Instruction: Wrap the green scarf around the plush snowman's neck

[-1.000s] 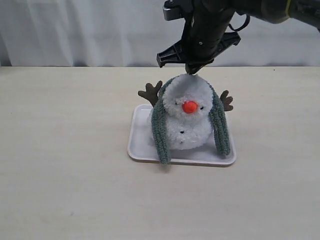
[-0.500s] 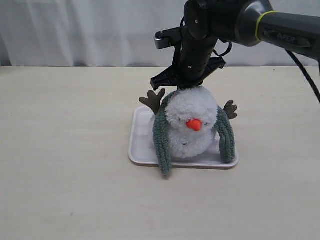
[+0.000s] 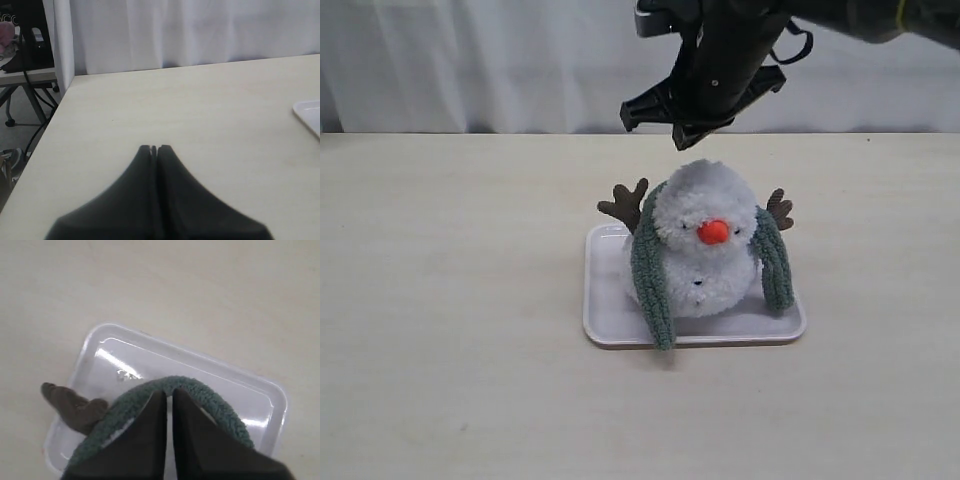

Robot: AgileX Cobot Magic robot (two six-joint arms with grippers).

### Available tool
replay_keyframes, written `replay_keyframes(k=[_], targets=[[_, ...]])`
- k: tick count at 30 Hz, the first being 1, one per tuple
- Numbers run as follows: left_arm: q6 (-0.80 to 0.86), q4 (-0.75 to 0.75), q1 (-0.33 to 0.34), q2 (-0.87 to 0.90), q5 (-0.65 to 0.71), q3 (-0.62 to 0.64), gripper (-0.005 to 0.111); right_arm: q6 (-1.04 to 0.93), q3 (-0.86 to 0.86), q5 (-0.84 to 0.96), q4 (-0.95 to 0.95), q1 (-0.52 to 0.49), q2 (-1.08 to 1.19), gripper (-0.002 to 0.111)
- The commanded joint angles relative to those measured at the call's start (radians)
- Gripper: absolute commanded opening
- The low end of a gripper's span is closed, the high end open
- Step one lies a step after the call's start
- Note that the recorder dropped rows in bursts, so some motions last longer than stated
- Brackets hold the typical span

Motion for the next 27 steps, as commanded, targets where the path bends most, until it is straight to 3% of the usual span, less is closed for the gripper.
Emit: replay_keyframes(k=[1, 6, 11, 14, 20, 21, 23, 27], targets=[[-0.003, -0.001, 0.001, -0.002, -0.01, 0.002, 0.0, -0.053, 0.01, 0.061, 0.039, -0.003, -0.091, 0.004], [-0.003, -0.001, 0.001, -0.002, -0.01, 0.002, 0.0, 0.005, 0.177, -0.024, -0.043, -0.003, -0.253, 0.004], [-0.003, -0.001, 0.001, -0.002, -0.01, 0.002, 0.0, 0.02, 0.48, -0.162, -0.05, -0.021, -0.447, 0.005], [-0.003, -0.001, 0.001, -0.002, -0.01, 0.002, 0.0, 0.034, 0.614, -0.16, -0.046, -0.067, -0.523, 0.017], [-0.003, -0.001, 0.001, -0.002, -0.01, 0.002, 0.0, -0.072, 0.873, -0.195, 0.054, -0.179, -0.581, 0.055], [-0.003, -0.001, 0.001, -0.002, -0.01, 0.002, 0.0, -0.176, 0.972, -0.297, 0.144, -0.178, -0.581, 0.062], [-0.003, -0.001, 0.001, -0.002, -0.01, 0.002, 0.0, -0.314, 1.082, -0.537, 0.275, -0.167, -0.569, 0.064], [-0.003, -0.001, 0.001, -0.002, -0.01, 0.002, 0.0, -0.322, 1.15, -0.813, 0.263, -0.179, -0.49, 0.064]])
